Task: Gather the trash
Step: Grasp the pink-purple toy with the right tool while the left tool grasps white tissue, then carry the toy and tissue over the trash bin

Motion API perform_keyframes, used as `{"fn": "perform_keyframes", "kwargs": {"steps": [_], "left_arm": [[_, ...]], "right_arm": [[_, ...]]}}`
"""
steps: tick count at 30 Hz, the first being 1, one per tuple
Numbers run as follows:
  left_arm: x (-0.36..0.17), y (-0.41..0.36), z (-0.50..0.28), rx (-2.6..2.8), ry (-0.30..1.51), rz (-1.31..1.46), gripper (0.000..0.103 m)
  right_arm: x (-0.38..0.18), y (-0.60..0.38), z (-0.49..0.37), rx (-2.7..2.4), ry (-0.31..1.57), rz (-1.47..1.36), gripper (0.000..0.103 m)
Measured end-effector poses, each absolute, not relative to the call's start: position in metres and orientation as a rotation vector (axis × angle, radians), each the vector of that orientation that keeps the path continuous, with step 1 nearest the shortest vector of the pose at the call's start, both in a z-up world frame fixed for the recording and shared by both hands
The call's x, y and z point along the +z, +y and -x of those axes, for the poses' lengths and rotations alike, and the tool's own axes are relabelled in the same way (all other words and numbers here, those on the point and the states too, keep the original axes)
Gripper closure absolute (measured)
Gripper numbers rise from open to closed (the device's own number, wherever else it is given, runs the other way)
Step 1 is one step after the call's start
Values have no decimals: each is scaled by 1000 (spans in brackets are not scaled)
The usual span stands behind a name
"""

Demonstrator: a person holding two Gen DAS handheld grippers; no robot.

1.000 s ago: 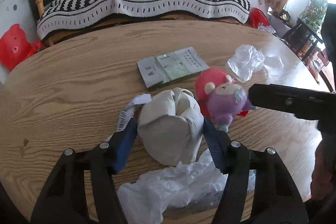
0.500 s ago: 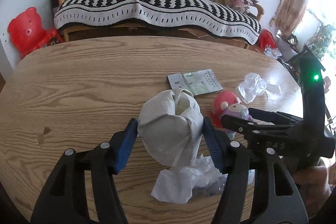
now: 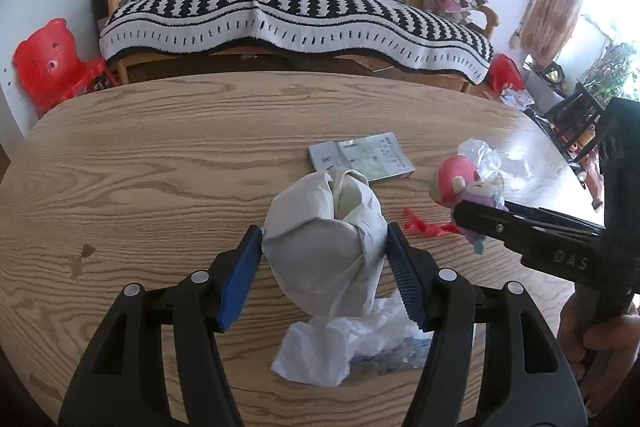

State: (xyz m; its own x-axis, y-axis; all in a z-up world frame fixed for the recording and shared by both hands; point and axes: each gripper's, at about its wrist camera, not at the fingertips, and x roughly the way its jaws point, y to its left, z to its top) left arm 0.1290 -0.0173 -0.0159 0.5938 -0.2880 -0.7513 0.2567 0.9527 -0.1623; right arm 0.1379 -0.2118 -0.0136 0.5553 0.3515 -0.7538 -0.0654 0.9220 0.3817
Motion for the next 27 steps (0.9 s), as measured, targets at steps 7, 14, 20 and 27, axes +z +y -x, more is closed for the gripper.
{"fn": "perform_keyframes", "kwargs": {"steps": [7, 14, 20, 27], "left_arm": [[-4, -46, -120, -364, 855, 21, 42], [5, -102, -104, -450, 840, -31, 42], [12, -170, -81, -556, 832, -90, 42], [14, -280, -33, -743, 824, -168, 42]], "right_arm": [[7, -245, -105, 217, 906, -328, 53], [20, -311, -63, 125, 866, -340, 53], [21, -383, -15, 17, 847, -373, 53], [24, -466, 58, -132, 806, -416, 53]]}}
